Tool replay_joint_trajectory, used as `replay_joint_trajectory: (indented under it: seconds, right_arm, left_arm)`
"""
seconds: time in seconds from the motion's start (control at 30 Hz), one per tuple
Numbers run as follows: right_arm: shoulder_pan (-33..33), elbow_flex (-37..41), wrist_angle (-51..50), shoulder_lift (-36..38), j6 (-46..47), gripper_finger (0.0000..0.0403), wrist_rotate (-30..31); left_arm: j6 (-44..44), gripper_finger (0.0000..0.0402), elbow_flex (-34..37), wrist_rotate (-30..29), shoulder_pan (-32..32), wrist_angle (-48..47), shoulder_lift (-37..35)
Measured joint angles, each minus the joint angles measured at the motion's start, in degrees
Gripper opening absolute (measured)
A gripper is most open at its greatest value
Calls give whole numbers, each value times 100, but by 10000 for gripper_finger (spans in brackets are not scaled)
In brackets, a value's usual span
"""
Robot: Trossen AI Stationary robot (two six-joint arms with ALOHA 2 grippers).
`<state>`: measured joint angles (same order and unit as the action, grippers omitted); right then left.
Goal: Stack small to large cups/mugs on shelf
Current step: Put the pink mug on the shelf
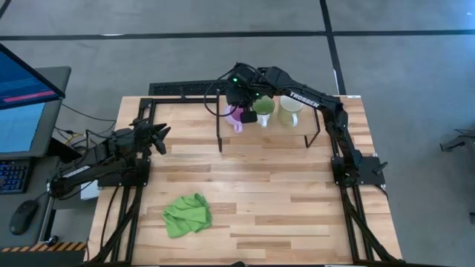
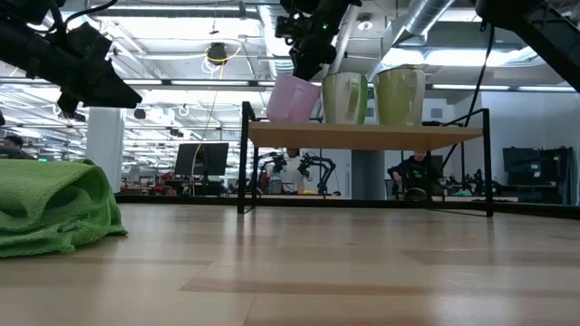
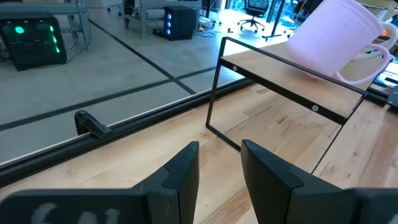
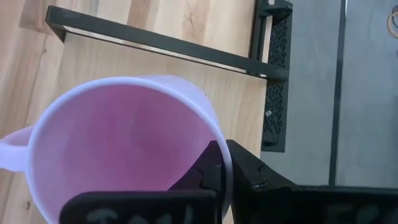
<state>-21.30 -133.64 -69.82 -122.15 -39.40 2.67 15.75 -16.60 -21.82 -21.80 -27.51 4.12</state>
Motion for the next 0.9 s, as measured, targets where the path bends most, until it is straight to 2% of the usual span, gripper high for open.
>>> replay_joint_trajectory:
  seconds: [0.7, 0.9]
  right_arm:
    - [0, 0, -16, 0, 46, 41, 25]
    - [0, 0, -9, 0, 48, 67, 25]
  left_arm:
    - [58, 110, 0, 3, 0, 1, 0]
    - [58, 110, 0, 4, 0, 1, 0]
